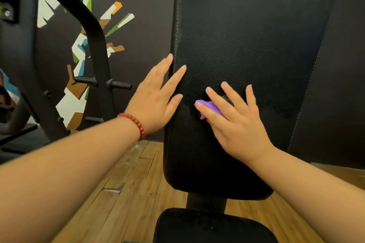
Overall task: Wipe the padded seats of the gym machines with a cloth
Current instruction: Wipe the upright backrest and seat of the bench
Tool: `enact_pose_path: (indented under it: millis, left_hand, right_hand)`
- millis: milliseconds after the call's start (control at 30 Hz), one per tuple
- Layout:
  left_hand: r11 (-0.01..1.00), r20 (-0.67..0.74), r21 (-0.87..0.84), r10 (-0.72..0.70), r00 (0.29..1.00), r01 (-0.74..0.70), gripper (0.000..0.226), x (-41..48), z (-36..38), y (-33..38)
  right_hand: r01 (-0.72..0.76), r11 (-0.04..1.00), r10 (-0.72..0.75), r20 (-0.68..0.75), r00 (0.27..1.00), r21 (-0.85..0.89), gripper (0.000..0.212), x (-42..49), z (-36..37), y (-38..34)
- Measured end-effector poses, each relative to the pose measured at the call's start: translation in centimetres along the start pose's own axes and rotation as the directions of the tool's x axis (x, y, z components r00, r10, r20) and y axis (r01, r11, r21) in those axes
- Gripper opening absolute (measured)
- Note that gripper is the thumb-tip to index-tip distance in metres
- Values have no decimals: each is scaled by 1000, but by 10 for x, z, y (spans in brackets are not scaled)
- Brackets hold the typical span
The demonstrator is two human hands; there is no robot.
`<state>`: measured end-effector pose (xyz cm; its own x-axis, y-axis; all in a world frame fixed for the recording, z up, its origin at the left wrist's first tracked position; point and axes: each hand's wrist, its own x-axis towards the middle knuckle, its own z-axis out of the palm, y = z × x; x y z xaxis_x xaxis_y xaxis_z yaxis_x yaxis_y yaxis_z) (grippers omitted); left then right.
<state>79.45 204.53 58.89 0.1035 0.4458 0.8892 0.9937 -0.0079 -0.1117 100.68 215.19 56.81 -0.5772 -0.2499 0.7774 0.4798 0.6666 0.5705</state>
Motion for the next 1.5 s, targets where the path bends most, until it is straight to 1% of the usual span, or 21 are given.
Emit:
enact_pose_path:
  millis: [33, 133, 233, 333, 400, 467, 533, 667, 800, 867, 900, 967, 1033, 1067, 1133, 1200, 1267, 1300, 1433, 1467, 1500]
  left_hand:
    - [995, 1, 55, 79, 997, -79, 61, 9, -3, -7]
    - [944, 3, 183, 278, 961, -274, 57, 24, -12, -24]
    - [849, 55, 269, 459, 887, -455, 54, 40, -21, -31]
    - [750, 168, 302, 566, 807, -589, 52, 66, -32, -33]
    - [704, 216, 311, 602, 768, -639, 53, 77, -35, -37]
    - [692, 229, 307, 612, 757, -653, 54, 79, -33, -41]
    - [701, 220, 297, 611, 761, -648, 54, 76, -30, -43]
    - [688, 204, 274, 641, 740, -672, 54, 78, -29, -44]
    - [695, 202, 254, 641, 740, -672, 56, 77, -30, -45]
    - [692, 206, 252, 645, 736, -676, 56, 78, -32, -44]
    - [688, 210, 249, 648, 732, -682, 55, 79, -33, -45]
    - [682, 218, 248, 653, 726, -688, 55, 80, -34, -47]
    - [681, 223, 246, 652, 724, -689, 55, 81, -33, -48]
    - [680, 225, 244, 654, 723, -691, 55, 81, -33, -49]
    - [674, 222, 244, 661, 716, -698, 54, 82, -33, -48]
    - [674, 217, 251, 661, 719, -695, 54, 81, -34, -48]
    - [677, 222, 250, 656, 721, -692, 54, 81, -34, -47]
    - [677, 226, 248, 655, 721, -693, 54, 81, -34, -47]
    - [672, 223, 250, 660, 717, -697, 54, 82, -34, -49]
    - [673, 220, 250, 660, 718, -696, 54, 82, -34, -48]
    - [675, 217, 250, 660, 719, -694, 53, 82, -34, -48]
  right_hand:
    - [-7, 1000, 7, 26, 1000, 7, 47, -4, 1, -3]
    - [44, 998, -47, 71, 996, 46, 51, -17, 3, -9]
    - [43, 996, -47, 56, 997, 80, 48, -19, 6, -7]
    - [57, 993, -65, 75, 995, 103, 50, -18, 5, -8]
    - [82, 991, -93, 101, 991, 109, 52, -17, 2, -10]
    - [133, 986, -144, 120, 982, 102, 51, -7, -2, -10]
    - [181, 979, -188, 75, 979, 90, 45, 19, 2, -10]
    - [143, 978, -136, -52, 989, 154, 35, 51, 17, -26]
    - [284, 939, -297, 37, 954, 193, 34, 21, 16, -34]
    - [335, 925, -347, 35, 937, 180, 34, 26, 14, -27]
    - [335, 930, -341, 16, 940, 151, 33, 32, 14, -24]
    - [240, 964, -234, -64, 970, 111, 28, 47, 16, -23]
    - [121, 984, -104, -129, 986, 130, 24, 57, 19, -29]
    - [104, 983, -85, -130, 988, 148, 23, 58, 20, -33]
    - [146, 969, -129, -97, 987, 200, 21, 52, 22, -40]
    - [247, 939, -240, -60, 969, 239, 21, 45, 20, -37]
    - [350, 909, -349, -45, 936, 226, 22, 48, 16, -28]
    - [361, 908, -357, -55, 932, 212, 21, 52, 15, -24]
    - [190, 953, -159, -144, 977, 238, 18, 61, 18, -30]
    - [188, 946, -157, -135, 978, 263, 18, 54, 20, -36]
    - [219, 931, -194, -112, 975, 291, 20, 45, 21, -42]
